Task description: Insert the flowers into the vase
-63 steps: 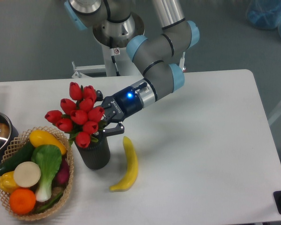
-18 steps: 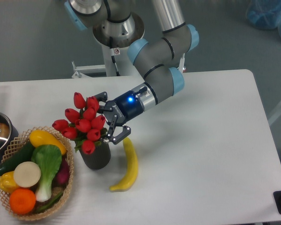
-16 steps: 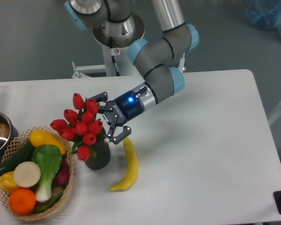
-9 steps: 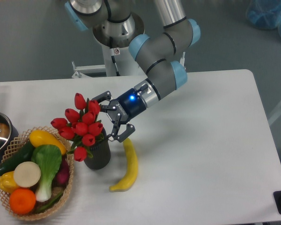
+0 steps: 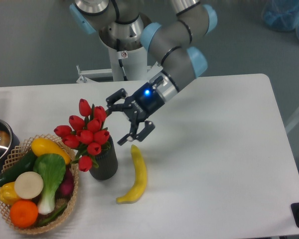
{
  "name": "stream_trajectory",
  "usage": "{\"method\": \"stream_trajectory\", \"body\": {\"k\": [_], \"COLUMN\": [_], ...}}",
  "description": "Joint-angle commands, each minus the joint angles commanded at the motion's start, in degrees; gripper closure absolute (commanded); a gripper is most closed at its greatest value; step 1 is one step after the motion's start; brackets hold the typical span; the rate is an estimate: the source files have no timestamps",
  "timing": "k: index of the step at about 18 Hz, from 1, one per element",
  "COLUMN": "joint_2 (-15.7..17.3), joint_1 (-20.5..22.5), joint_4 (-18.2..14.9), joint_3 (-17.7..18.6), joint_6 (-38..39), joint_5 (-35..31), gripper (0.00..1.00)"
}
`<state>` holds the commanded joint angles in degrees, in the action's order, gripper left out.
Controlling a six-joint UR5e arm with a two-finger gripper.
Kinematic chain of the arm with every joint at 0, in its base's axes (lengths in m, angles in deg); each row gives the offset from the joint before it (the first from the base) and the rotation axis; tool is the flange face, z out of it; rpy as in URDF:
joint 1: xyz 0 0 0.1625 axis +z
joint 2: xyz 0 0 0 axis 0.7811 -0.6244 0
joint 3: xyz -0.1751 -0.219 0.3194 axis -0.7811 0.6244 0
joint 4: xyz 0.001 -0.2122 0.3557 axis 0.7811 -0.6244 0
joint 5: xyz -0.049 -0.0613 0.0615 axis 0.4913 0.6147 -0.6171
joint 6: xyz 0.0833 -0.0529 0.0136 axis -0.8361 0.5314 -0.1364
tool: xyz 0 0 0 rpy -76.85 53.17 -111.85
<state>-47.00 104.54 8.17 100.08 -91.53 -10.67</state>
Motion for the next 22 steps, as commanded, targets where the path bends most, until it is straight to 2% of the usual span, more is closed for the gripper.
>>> {"method": "stream_trajectory", "body": {"k": [2,5,9,11,14,17,20,22], "joint_2": [1.9,4.1,7.1,8.7,11.8,13.5,13.2,12.8], "joint_1": [1.1,1.7,1.6,1.2,0.9,0.2,-2.3,-3.0], "joint_4": [-0.2,-0.7,-5.4,-5.6,-5.8,-6.4,-6.8,-6.5], "joint_3": [-1.7,-5.7,-9.5,-9.9,-9.6,-10.0,-10.8,-11.2], "joint_6": [0.7,3.4,4.5,4.6,4.1,3.9,2.6,2.6], "joint_5": [-2.4,-12.0,-21.5,-26.1,-36.4,-44.7,-50.6,-51.5], "gripper": [0.0,0.0,0.0,0.0,0.0,0.0,0.0,0.0]}}
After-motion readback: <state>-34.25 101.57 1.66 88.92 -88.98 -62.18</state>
